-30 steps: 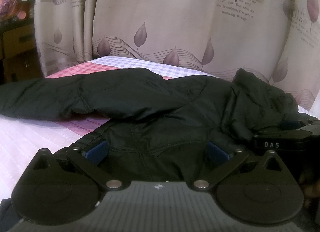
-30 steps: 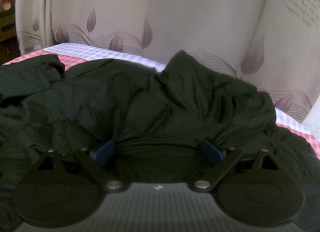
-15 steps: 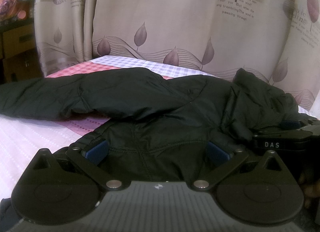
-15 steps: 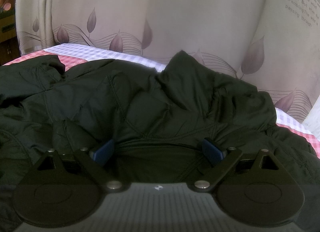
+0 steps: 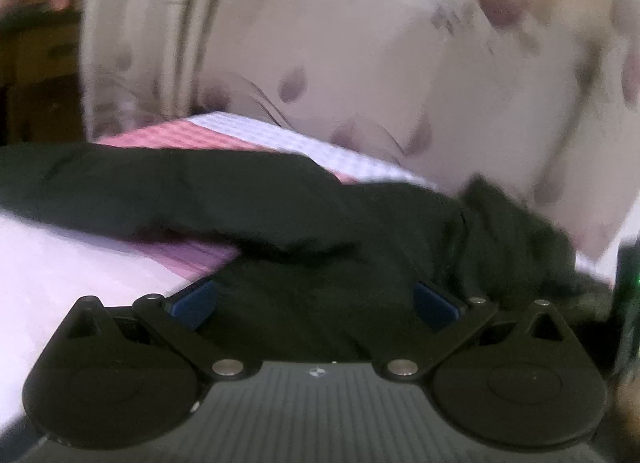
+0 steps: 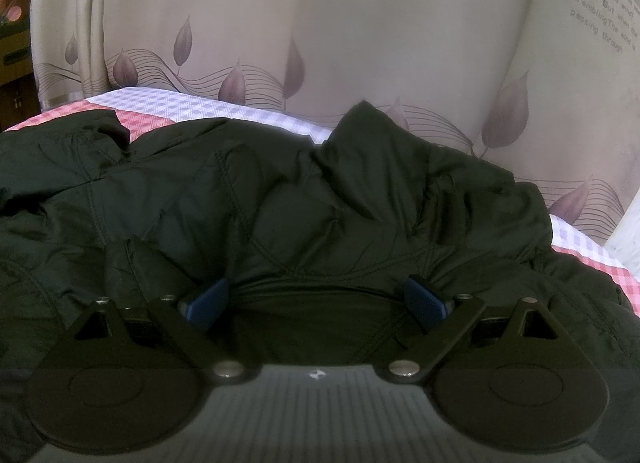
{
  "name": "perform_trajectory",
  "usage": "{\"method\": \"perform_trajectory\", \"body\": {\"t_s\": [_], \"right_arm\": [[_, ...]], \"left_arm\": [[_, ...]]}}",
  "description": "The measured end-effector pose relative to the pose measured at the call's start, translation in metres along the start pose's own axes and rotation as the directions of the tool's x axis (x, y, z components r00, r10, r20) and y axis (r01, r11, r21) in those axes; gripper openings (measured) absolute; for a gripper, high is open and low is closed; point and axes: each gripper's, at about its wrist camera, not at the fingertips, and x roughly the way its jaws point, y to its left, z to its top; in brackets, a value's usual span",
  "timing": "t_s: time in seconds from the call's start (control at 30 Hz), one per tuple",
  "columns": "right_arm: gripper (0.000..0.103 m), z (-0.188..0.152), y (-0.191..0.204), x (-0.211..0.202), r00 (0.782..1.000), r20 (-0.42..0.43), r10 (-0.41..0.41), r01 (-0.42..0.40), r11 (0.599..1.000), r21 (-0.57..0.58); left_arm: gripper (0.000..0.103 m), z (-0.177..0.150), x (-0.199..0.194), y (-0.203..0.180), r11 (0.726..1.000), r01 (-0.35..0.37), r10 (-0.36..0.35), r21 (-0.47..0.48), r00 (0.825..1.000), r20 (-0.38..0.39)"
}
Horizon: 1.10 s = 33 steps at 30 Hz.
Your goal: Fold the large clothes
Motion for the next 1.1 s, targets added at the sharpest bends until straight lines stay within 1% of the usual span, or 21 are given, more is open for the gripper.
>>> {"method": "perform_trajectory", "body": {"t_s": [0.13,0.17,0.23,0.3,0.43,0.47,0.53,0.57,0.6,0.73,0.8,0.83,0.87,0.9,0.93,0.97,1.0,1.1], "right_arm": [[0.098,0.000,0.003,-0.002,1.000,0.007,-0.017,0.017,1.000,-0.010],[0.098,0.000,0.004,-0.003,1.000,0.009,-0.023,0.023,1.000,-0.015],[0.099,0.000,0.006,-0.003,0.999,0.015,-0.034,0.034,0.999,-0.025],[0.100,0.000,0.008,-0.004,0.999,0.019,-0.047,0.048,0.998,-0.033],[0.102,0.000,0.012,-0.004,0.997,0.029,-0.076,0.077,0.996,-0.053],[0.102,-0.001,0.012,-0.004,0.996,0.031,-0.081,0.083,0.995,-0.057],[0.103,-0.001,0.014,-0.005,0.995,0.036,-0.092,0.094,0.993,-0.066],[0.103,-0.001,0.014,-0.005,0.995,0.037,-0.095,0.098,0.993,-0.069],[0.103,-0.001,0.015,-0.005,0.994,0.038,-0.098,0.101,0.992,-0.072],[0.103,-0.001,0.016,-0.005,0.993,0.044,-0.106,0.109,0.991,-0.079],[0.103,-0.002,0.017,-0.006,0.993,0.048,-0.112,0.115,0.990,-0.085],[0.103,-0.002,0.018,-0.006,0.992,0.050,-0.114,0.119,0.989,-0.087],[0.103,-0.002,0.018,-0.006,0.992,0.051,-0.117,0.121,0.989,-0.090],[0.103,-0.002,0.018,-0.006,0.992,0.052,-0.118,0.123,0.988,-0.091],[0.103,-0.002,0.018,-0.006,0.992,0.052,-0.119,0.123,0.988,-0.091],[0.103,-0.002,0.019,-0.006,0.992,0.052,-0.118,0.123,0.988,-0.090],[0.103,-0.002,0.018,-0.006,0.992,0.051,-0.118,0.122,0.988,-0.089],[0.103,-0.002,0.019,-0.006,0.992,0.049,-0.116,0.120,0.989,-0.087]], "left_arm": [[0.103,0.023,-0.022,0.058,0.993,0.005,0.000,-0.114,0.999,0.042],[0.103,0.028,-0.025,0.074,0.990,-0.006,0.013,-0.137,0.999,0.044],[0.102,0.039,-0.025,0.109,0.982,-0.066,0.074,-0.177,0.996,0.040],[0.099,0.047,-0.021,0.144,0.970,-0.095,0.102,-0.225,0.995,0.022],[0.094,0.062,-0.003,0.217,0.930,-0.134,0.128,-0.343,0.991,-0.042],[0.092,0.065,0.001,0.234,0.912,-0.133,0.118,-0.389,0.991,-0.064],[0.091,0.067,0.010,0.263,0.877,-0.134,0.099,-0.462,0.990,-0.099],[0.091,0.068,0.013,0.274,0.865,-0.141,0.100,-0.482,0.989,-0.110],[0.092,0.070,0.013,0.282,0.862,-0.122,0.087,-0.492,0.992,-0.093],[0.091,0.078,0.021,0.295,0.855,-0.104,0.073,-0.508,0.994,-0.080],[0.088,0.081,0.029,0.297,0.854,-0.111,0.085,-0.508,0.994,-0.074],[0.077,0.083,0.033,0.296,0.853,-0.123,0.100,-0.508,0.992,-0.073],[0.056,0.085,0.037,0.296,0.852,-0.139,0.114,-0.504,0.990,-0.080],[0.040,0.086,0.044,0.296,0.853,-0.154,0.123,-0.499,0.988,-0.095],[0.009,0.087,0.051,0.297,0.854,-0.165,0.122,-0.493,0.985,-0.118],[0.007,0.087,0.057,0.300,0.852,-0.161,0.111,-0.498,0.985,-0.130],[0.007,0.087,0.058,0.300,0.850,-0.163,0.120,-0.502,0.986,-0.115],[0.005,0.099,0.059,0.283,0.876,-0.204,0.183,-0.436,0.979,-0.090]]}}
